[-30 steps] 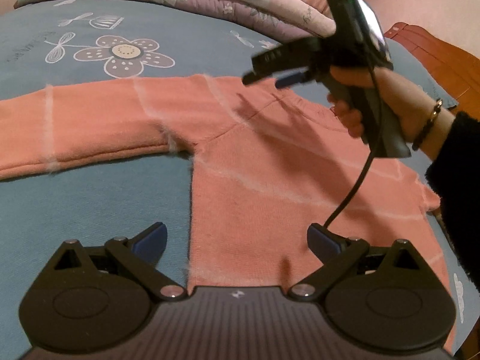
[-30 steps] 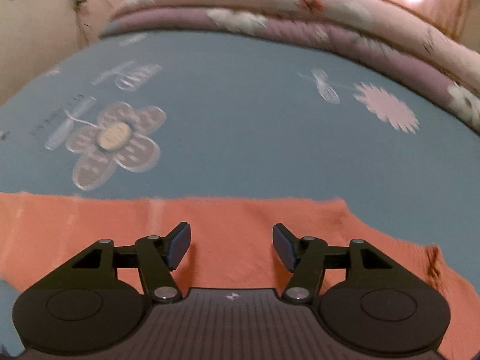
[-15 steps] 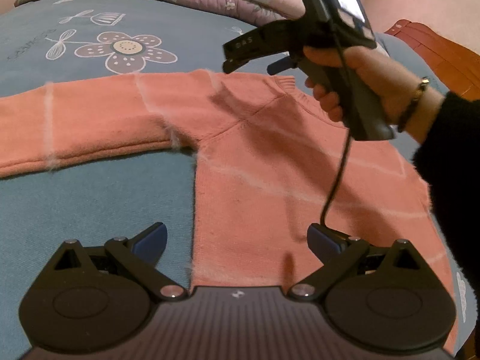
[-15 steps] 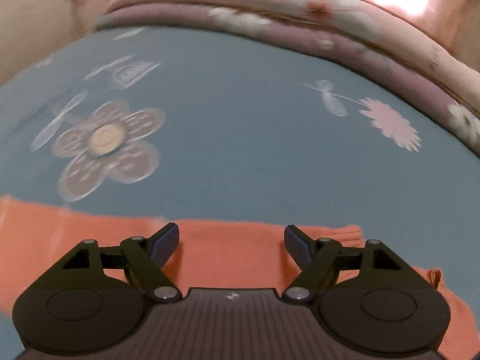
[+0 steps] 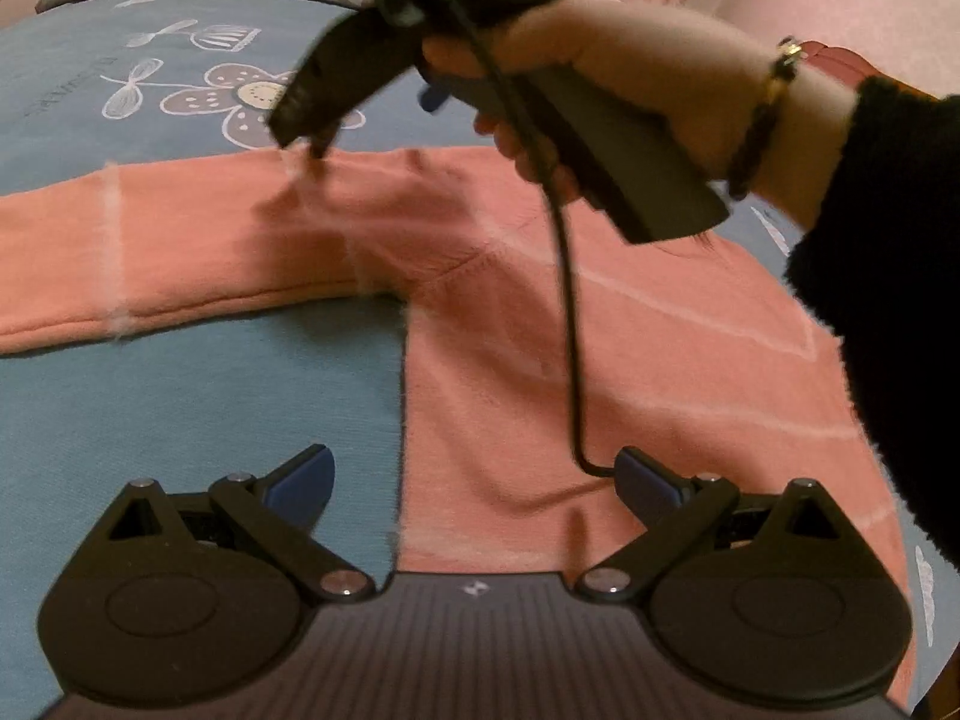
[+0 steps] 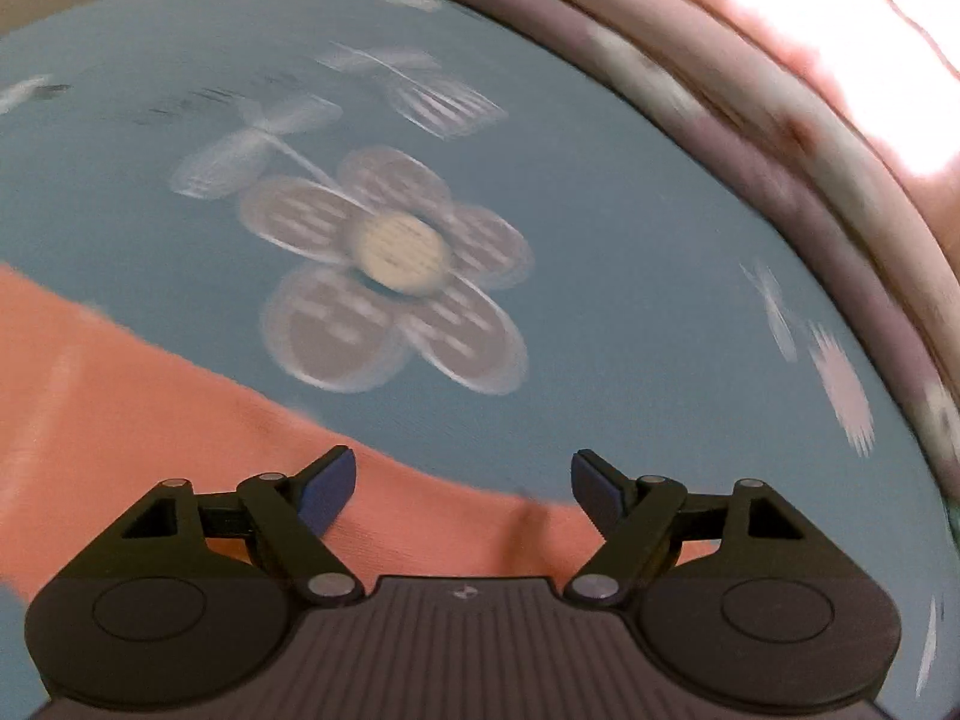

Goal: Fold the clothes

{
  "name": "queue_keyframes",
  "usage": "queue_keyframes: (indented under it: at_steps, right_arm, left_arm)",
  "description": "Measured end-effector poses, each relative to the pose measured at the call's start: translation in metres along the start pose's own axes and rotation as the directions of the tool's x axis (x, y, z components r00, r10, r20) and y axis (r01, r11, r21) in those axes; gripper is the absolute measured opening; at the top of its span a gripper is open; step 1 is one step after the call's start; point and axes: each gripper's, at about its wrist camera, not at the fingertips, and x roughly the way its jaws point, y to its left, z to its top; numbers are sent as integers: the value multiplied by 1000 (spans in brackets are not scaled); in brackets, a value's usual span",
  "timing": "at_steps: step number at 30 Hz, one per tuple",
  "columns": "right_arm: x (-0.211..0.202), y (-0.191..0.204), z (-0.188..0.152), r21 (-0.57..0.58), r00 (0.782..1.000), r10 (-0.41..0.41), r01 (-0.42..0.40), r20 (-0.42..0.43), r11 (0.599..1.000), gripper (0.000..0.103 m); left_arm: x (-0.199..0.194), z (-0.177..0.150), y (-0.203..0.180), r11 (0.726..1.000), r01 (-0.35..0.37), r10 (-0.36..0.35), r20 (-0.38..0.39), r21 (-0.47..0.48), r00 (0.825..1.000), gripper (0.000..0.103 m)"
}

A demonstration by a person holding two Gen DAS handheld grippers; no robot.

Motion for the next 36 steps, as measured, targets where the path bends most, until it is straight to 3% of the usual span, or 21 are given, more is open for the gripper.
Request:
queue_keyframes:
  at_steps: [5, 10, 13, 17, 22, 25, 28, 31, 34, 36]
  right_arm:
    - [-32, -1, -7, 16, 995, 88, -88, -44, 996, 92]
    - [-52, -6, -28, 8, 992, 93, -92, -84, 996, 92]
    - [-46, -4, -39, 15, 980, 131, -130, -148, 991, 92]
    - [-17, 3, -46, 65, 961, 186, -176, -205, 982, 92]
    - [-7, 10, -40, 133, 927, 351, -334, -131, 933, 98]
    - [-18, -4, -36, 206, 891, 448, -425, -74, 881, 97]
    - [-31, -21, -39, 261, 895, 445, -420, -41, 869, 97]
    - [-36, -39, -52, 356, 870, 492, -450, -32, 819, 97]
    - [-26, -44, -68, 434, 820, 571, -500, -40, 749, 97]
    - [-15, -34, -73, 440, 814, 579, -504, -45, 743, 98]
  left_arm:
    - [-19, 4, 19, 998, -68, 68, 39, -12, 997, 99]
    - [-43, 7, 50, 987, -132, 141, 95, -93, 985, 101]
    - [-54, 7, 59, 989, -94, 107, 108, -115, 988, 102]
    - [-58, 7, 56, 994, 20, -8, 114, -107, 993, 102]
    - [-52, 9, 51, 991, 97, -85, 120, -93, 989, 102]
    - [-53, 9, 51, 985, 140, -126, 137, -100, 983, 102]
    - [-55, 8, 47, 982, 162, -147, 143, -93, 979, 102]
    - [-59, 9, 45, 972, 224, -210, 162, -75, 964, 102]
    - [-67, 9, 38, 954, 297, -284, 188, -48, 940, 102]
    - [-71, 8, 33, 940, 339, -327, 197, -30, 924, 102]
